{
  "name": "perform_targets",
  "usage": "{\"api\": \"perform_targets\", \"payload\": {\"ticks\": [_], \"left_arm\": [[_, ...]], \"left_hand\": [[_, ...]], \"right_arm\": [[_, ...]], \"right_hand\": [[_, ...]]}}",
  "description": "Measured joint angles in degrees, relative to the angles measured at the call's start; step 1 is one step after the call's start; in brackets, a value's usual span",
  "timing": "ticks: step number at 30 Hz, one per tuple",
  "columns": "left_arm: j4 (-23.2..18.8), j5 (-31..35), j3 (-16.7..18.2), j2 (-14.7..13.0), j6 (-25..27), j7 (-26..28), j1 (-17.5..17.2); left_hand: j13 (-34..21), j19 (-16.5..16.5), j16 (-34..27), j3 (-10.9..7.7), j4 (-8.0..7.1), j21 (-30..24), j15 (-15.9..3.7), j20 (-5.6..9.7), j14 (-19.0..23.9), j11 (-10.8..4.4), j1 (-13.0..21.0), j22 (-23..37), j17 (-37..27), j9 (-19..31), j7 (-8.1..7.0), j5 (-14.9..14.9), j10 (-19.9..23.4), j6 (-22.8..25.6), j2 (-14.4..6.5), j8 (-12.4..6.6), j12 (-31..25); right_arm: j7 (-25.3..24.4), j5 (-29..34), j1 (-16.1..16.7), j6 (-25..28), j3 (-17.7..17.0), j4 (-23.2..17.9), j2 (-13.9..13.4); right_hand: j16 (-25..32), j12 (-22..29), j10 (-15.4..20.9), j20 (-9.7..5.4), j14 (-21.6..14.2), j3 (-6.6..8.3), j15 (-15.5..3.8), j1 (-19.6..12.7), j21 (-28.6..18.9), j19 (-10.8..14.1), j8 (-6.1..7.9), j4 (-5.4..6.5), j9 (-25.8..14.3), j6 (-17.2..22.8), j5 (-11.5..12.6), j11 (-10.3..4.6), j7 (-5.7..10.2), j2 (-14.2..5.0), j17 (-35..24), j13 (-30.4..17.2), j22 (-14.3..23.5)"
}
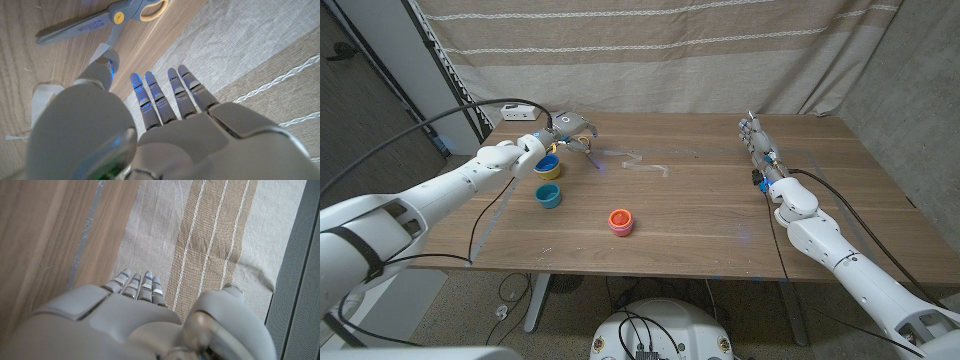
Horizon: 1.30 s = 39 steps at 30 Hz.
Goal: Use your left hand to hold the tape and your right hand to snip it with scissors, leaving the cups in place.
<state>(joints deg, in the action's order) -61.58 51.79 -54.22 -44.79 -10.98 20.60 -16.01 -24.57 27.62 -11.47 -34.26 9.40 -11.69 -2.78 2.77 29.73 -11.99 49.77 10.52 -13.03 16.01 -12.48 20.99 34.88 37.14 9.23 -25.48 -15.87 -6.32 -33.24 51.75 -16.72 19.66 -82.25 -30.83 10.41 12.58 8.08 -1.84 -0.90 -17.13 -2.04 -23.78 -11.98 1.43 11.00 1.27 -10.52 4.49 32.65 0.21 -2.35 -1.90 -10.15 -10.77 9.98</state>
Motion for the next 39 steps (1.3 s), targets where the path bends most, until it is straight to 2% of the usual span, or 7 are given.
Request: {"api": "perform_targets", "payload": {"ticks": [5,6,13,26,39], "left_arm": [[0.24,-0.5,-0.08,0.08,-0.77,0.23,0.1],[1.42,-0.58,-0.48,0.55,-0.89,0.3,0.61],[2.62,-1.23,-1.0,1.06,-1.76,0.77,1.18],[3.94,-1.86,-1.7,1.46,-2.24,1.36,1.74],[4.91,-2.17,-2.42,1.8,-2.24,1.37,2.26]], "left_hand": [[0.0,0.89,0.38,0.02,-0.02,0.0,-0.07,-0.04,0.29,-0.08,0.47,-0.13,1.23,-0.33,-0.1,-0.45,0.08,0.43,-0.07,-0.19,0.0],[0.0,1.25,0.38,0.17,-0.17,0.0,-0.08,0.0,0.28,-0.08,0.48,-0.14,1.48,-0.33,-0.1,-0.68,0.08,0.43,-0.07,-0.19,0.0],[-0.15,1.76,0.68,0.64,-0.16,0.0,0.0,-0.11,1.26,-0.08,0.93,-0.13,2.12,-0.33,-0.1,-0.86,0.08,0.43,-0.07,-0.59,0.0],[-0.81,2.06,0.67,0.71,-0.23,0.0,-0.37,0.2,3.89,-0.08,0.93,-0.13,1.98,0.1,-0.1,-1.1,0.08,0.43,-0.07,-1.04,0.0],[-1.09,2.06,0.67,0.71,-0.23,0.0,-0.49,0.2,4.37,-0.08,1.51,0.03,1.96,0.28,-0.1,-1.1,0.08,0.43,0.06,-1.48,-0.24]], "right_arm": [[0.0,0.0,-0.16,0.0,0.06,0.29,0.19],[-0.03,0.02,-0.17,0.0,0.06,0.34,0.22],[-0.23,0.07,-0.23,0.0,0.09,0.53,0.39],[-0.44,0.18,-0.29,-0.04,0.17,0.71,0.55],[-0.51,0.19,-0.4,-0.08,0.28,0.9,0.76]], "right_hand": [[0.0,0.0,0.1,0.0,0.0,0.0,0.0,0.0,0.0,0.0,0.0,0.0,0.0,0.42,0.0,-1.16,0.42,0.0,0.0,0.0,0.0],[0.0,0.0,0.1,0.0,0.0,0.0,0.0,0.0,0.0,0.0,0.0,0.0,0.0,0.42,0.0,-1.16,0.42,0.0,0.0,0.0,0.0],[0.0,0.0,0.1,0.0,0.0,0.0,0.0,0.0,0.0,0.0,0.0,0.0,0.0,0.42,0.0,-1.16,0.42,0.0,0.0,0.0,0.0],[0.0,0.0,0.1,0.0,0.0,0.0,0.0,0.0,0.33,0.0,0.0,0.0,0.0,0.42,0.0,-1.15,0.41,0.0,0.0,0.0,0.0],[0.0,0.0,0.11,0.0,0.0,0.0,0.0,0.0,0.32,0.0,0.0,0.0,0.0,0.41,0.0,-1.14,0.41,0.0,0.0,0.0,0.0]]}}
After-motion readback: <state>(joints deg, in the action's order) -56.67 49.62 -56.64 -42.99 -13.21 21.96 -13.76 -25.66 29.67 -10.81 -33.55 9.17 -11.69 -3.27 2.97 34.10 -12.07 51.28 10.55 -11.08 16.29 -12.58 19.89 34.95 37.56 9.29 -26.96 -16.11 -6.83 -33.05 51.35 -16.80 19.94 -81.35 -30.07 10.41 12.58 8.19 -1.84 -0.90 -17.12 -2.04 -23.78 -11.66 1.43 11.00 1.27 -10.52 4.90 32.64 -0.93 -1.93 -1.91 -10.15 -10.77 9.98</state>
